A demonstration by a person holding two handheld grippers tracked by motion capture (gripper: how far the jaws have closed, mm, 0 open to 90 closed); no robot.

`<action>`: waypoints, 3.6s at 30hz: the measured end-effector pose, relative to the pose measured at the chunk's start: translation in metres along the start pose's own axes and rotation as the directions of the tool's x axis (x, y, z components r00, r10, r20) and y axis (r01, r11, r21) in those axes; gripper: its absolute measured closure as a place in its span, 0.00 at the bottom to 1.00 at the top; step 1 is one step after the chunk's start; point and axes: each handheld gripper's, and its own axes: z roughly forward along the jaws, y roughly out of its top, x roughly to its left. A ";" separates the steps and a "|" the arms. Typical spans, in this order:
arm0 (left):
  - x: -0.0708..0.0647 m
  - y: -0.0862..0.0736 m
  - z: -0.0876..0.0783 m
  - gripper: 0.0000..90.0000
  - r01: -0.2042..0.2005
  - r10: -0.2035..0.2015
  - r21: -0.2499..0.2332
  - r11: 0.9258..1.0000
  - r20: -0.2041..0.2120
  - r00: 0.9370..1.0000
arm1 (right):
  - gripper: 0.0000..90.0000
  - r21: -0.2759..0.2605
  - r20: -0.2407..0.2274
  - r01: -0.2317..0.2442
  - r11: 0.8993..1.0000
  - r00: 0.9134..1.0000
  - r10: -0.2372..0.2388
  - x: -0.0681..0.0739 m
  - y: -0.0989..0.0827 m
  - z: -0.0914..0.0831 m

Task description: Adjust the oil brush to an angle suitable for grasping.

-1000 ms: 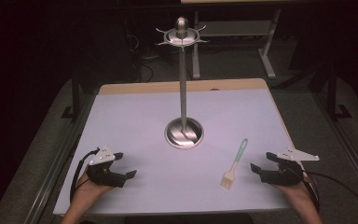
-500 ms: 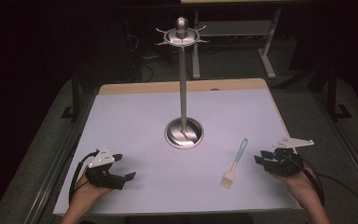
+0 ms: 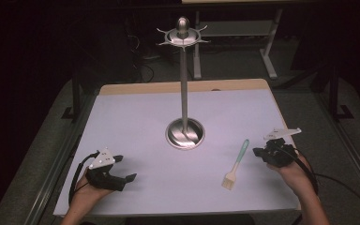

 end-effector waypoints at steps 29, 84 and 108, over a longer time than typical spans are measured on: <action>0.000 -0.001 0.001 0.15 -0.020 0.020 0.019 1.000 0.009 1.000 | 1.00 0.130 0.012 -0.007 0.991 1.000 0.005 -0.014 0.012 0.042; -0.002 0.000 0.002 0.15 0.003 -0.003 0.009 1.000 0.022 1.000 | 1.00 0.049 -0.118 0.100 0.994 0.989 -0.094 0.024 0.048 0.090; -0.006 0.000 0.005 0.15 -0.003 0.003 0.017 1.000 0.035 0.999 | 1.00 0.046 -0.178 0.140 0.989 0.976 -0.130 0.051 0.037 0.053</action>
